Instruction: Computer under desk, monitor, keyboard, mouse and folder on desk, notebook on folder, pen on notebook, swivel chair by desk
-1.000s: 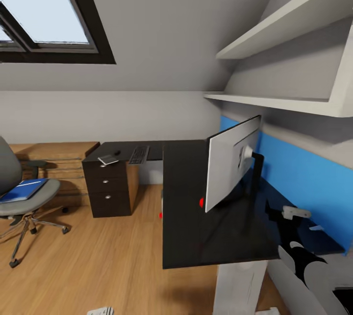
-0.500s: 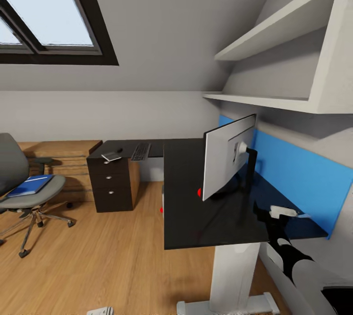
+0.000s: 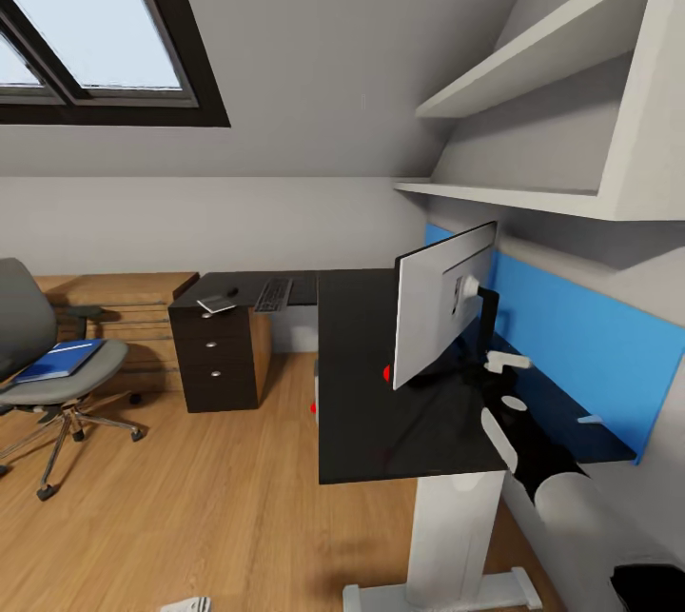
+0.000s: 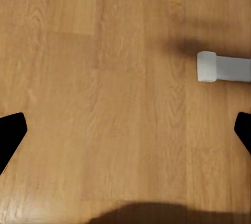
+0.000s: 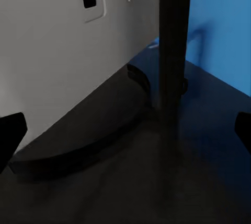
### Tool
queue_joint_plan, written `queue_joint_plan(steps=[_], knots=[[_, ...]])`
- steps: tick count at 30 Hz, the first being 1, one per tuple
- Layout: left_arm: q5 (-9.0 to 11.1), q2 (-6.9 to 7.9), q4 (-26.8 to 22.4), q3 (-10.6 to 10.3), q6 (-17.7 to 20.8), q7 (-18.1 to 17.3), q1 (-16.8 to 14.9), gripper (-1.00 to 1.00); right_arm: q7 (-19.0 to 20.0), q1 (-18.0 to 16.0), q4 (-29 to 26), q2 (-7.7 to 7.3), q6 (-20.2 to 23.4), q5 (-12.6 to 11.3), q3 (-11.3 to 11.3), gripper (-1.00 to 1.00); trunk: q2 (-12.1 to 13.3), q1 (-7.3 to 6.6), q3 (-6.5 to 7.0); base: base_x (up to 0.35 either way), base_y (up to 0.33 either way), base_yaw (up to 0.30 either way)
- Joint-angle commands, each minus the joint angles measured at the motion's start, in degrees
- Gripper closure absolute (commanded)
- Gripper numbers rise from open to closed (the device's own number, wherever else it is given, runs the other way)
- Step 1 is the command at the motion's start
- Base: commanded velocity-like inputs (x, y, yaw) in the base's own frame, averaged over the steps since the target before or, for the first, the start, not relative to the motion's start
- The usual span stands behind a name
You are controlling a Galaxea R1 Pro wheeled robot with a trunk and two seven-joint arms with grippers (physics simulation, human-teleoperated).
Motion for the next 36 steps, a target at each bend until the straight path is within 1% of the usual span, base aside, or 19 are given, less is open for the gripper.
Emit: queue_joint_plan(steps=[1,5,7,8,13,14,15,16,18,19,21,24,28,33,36], knots=[[0.4,0.06,-0.1,0.0,0.2,0.3,0.0,-1.00,-1.3,0.0,-1.3,0.35,0.9,-0.6,0.4,-1.00,0.0,0.00,-0.07,0.000,0.000,0.000],[0.4,0.05,-0.1,1.0,0.2,0.8,0.0,-1.00,-5.8,0.1,-6.2,1.55,4.3,-0.7,0.4,-1.00,0.0,0.00,-0.07,0.000,0.000,0.000],[0.4,0.05,-0.1,1.7,0.2,1.0,0.0,-1.00,-10.3,0.6,-10.3,2.73,5.8,-0.8,0.4,-1.00,0.0,0.00,-0.07,0.000,0.000,0.000],[0.4,0.05,-0.1,1.8,0.2,1.1,0.0,-1.00,-11.9,1.1,-12.1,3.57,6.3,-0.7,0.5,-1.00,0.0,0.00,-0.07,0.000,0.000,0.000],[0.4,-0.08,-0.1,2.0,0.2,1.1,0.0,-1.00,-14.0,3.2,-16.7,5.38,6.8,-0.4,0.6,-1.00,0.0,0.00,-0.07,0.000,0.000,0.000],[0.4,-0.16,-0.1,2.1,0.2,1.2,0.0,-1.00,-14.5,4.3,-19.1,5.79,7.0,-0.3,0.9,-1.00,0.0,0.00,-0.07,0.000,0.000,0.000],[0.4,-0.21,-0.1,2.1,0.2,1.2,0.0,-1.00,-14.7,5.8,-21.6,6.06,7.2,-0.1,1.7,-1.00,0.0,0.00,-0.07,0.000,0.000,0.000],[0.4,-0.25,-0.1,2.2,0.2,1.2,0.0,-1.00,-14.9,7.5,-23.9,6.22,7.4,0.3,3.1,-1.00,0.0,0.00,-0.07,0.000,0.000,0.000],[0.4,-0.28,-0.1,2.4,0.2,1.2,0.0,-1.00,-15.1,9.1,-25.7,6.32,7.6,0.8,5.0,-1.00,0.0,0.00,-0.07,0.000,0.000,0.000],[0.4,-0.32,-0.1,2.4,0.2,1.2,0.0,-1.00,-15.2,10.4,-26.9,6.36,7.6,1.5,7.0,-1.00,0.0,0.00,-0.07,0.000,0.000,0.000],[0.4,-0.35,-0.1,2.4,0.2,1.2,0.0,-1.00,-15.2,11.3,-27.6,6.39,7.6,2.1,8.7,-1.00,0.0,0.00,-0.07,0.000,0.000,0.000],[0.4,-0.37,-0.1,2.5,0.2,1.2,0.0,-1.00,-15.3,12.3,-28.4,6.42,7.5,2.8,10.6,-1.00,0.0,0.00,-0.07,0.010,0.028,0.000],[0.4,-0.40,-0.1,2.5,0.2,1.2,0.0,-1.00,-15.3,12.9,-28.9,6.43,7.4,3.1,11.3,-1.00,0.0,0.00,-0.07,0.098,0.155,0.000],[0.4,-0.62,-0.1,2.5,0.2,1.2,0.0,-1.00,-15.3,13.4,-29.3,6.44,7.4,3.2,11.7,-1.00,0.0,0.00,-0.07,0.173,0.227,0.000],[0.4,-1.02,-0.1,2.5,0.2,1.2,0.0,-1.00,-15.3,13.7,-29.5,6.40,7.2,3.3,11.8,-1.00,0.0,0.00,-0.07,0.212,0.260,0.000]])
